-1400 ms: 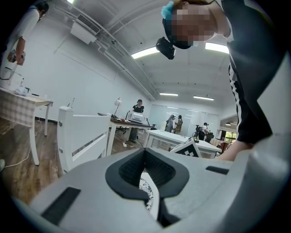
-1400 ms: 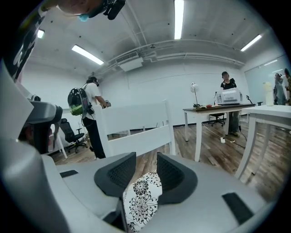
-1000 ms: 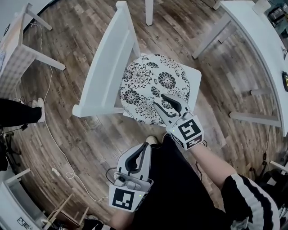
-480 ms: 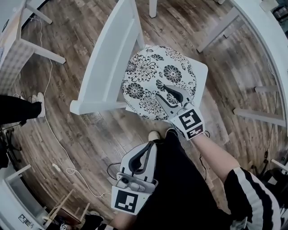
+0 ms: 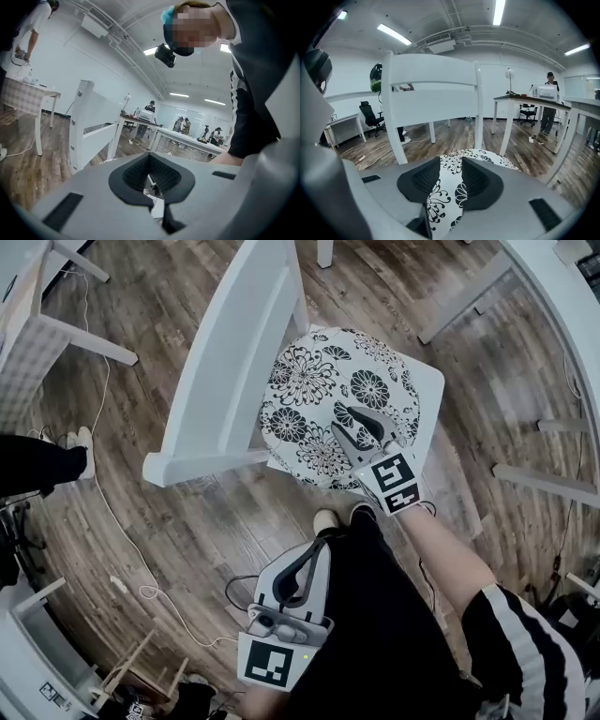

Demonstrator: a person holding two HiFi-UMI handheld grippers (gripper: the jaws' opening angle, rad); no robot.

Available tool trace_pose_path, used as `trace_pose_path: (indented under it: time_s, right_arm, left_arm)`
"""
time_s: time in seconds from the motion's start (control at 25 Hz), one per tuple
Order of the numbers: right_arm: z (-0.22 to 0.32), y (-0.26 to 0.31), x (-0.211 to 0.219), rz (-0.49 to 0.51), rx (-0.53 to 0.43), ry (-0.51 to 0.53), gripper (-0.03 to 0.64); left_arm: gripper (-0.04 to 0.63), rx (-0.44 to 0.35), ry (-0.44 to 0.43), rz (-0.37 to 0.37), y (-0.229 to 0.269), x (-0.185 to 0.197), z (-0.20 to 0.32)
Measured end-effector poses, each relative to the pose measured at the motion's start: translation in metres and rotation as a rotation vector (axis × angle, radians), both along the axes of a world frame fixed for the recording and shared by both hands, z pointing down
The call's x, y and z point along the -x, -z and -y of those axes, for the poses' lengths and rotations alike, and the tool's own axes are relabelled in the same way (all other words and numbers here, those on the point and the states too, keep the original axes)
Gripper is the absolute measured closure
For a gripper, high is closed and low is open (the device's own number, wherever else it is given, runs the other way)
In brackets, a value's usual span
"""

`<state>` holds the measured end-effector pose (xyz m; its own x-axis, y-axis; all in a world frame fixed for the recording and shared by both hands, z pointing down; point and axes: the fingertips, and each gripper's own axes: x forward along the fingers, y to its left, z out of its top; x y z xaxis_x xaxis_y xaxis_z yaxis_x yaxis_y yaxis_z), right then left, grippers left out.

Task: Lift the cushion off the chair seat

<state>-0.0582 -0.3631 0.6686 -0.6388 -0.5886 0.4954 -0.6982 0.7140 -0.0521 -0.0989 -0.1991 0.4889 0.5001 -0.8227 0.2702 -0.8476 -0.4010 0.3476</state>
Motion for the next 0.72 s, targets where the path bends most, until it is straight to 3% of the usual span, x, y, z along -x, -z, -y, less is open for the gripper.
trace_pose_path:
  time_s: [0.4, 0.72]
  right_arm:
    - [0.016, -0.028, 0.003, -0.034, 0.042, -0.006, 0.483]
    - [0.035, -0.054, -0.001, -0.062, 0.087, -0.068, 0.483]
  left_arm:
    - [0.595, 0.020, 0.023, -0.021, -0.003, 0.004, 0.002]
    - [0.595, 0.042, 0.005, -0.025, -0.010, 0.002, 0.001]
